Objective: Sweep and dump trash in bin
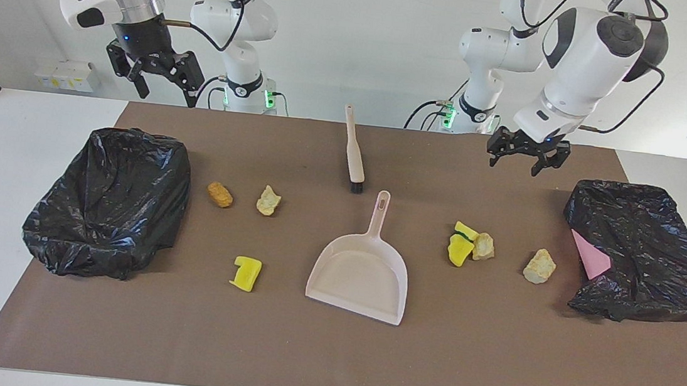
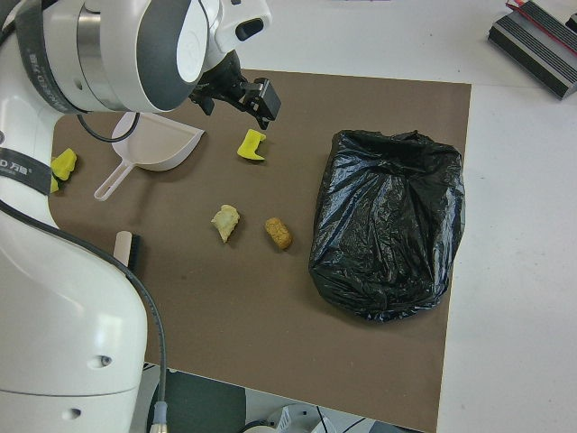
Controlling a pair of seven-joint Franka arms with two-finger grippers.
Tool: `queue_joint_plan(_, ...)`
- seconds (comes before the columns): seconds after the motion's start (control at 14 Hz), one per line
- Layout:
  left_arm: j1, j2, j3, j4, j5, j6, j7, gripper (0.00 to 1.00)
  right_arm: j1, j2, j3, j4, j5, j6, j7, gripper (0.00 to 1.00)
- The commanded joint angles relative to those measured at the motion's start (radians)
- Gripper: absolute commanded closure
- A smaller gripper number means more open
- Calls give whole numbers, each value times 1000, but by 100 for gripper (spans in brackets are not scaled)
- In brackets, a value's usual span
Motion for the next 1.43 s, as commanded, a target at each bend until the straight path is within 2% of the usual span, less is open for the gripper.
queue_joint_plan(0.0,-125,-57,18,-114,-9,85,-109,0,-16,-28,6,-34,-3,8,-25,0)
queue_joint_plan(0.36,-364,-57,18,-191,-7,174,-328,0,-22,-22,-8,-19,-3,6,-29,0)
queue_joint_plan(0.79,-634,6,18,-252,-7,324,-650,0,-30,-30,-7,-30,-3,6,-23,0)
queue_joint_plan(1.0,-728,48,18,-280,-7,416,-791,0,-25,-28,-5,-30,-3,9,-26,0)
queue_joint_plan(1.22,-771,108,16,-281,-6,487,-853,0,-12,-4,7,-31,-6,31,-5,0)
queue_joint_plan(1.36,-800,148,13,-281,-1,501,-896,0,48,34,9,-30,-6,81,38,0)
